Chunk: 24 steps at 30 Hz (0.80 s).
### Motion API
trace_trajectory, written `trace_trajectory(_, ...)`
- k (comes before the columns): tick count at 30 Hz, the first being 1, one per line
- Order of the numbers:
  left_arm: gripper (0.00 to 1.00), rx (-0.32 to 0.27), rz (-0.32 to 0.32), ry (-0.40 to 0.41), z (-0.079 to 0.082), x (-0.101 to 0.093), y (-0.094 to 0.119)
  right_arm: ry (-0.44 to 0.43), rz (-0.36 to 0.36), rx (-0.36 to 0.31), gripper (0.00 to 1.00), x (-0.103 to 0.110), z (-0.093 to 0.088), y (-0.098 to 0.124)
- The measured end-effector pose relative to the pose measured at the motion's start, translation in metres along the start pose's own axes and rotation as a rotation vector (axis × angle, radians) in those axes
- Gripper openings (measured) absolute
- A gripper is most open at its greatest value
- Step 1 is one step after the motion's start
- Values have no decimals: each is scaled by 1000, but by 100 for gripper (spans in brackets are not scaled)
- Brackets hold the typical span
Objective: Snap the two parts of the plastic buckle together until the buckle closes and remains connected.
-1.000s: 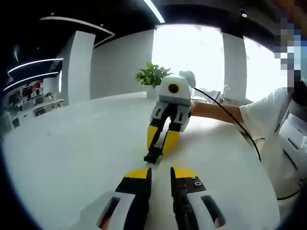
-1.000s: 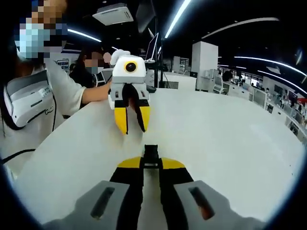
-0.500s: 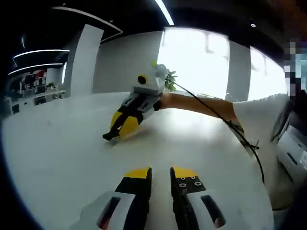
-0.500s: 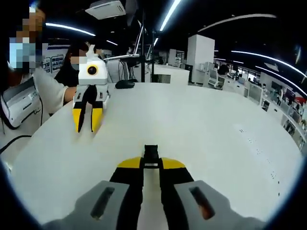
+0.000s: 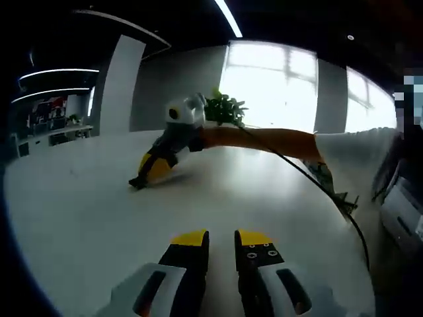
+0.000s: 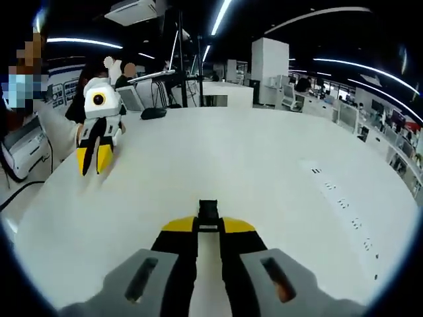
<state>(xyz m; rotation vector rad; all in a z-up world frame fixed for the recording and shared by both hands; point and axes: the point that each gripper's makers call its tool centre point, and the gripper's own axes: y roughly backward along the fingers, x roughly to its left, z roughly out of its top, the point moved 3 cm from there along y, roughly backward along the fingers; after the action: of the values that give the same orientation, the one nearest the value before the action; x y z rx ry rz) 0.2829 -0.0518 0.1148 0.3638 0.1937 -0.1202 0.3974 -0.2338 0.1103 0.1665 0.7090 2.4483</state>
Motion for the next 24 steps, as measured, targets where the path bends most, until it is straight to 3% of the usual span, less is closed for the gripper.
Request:
trace_trajectory(5,14,-6,-7,3,1,-3,0,19,20,18,12,1,-3,-4)
trace_trajectory(10,16,27,50,44,-6,7,1,29,32,24,12,2,-5,-7)
trace_trajectory(17,17,44,135,31,-8,18,7,23,36,10,12,4,-6,-8)
trace_trajectory(24,19,50,167,30,-10,23,8,25,14,0,13,3,-8,-6)
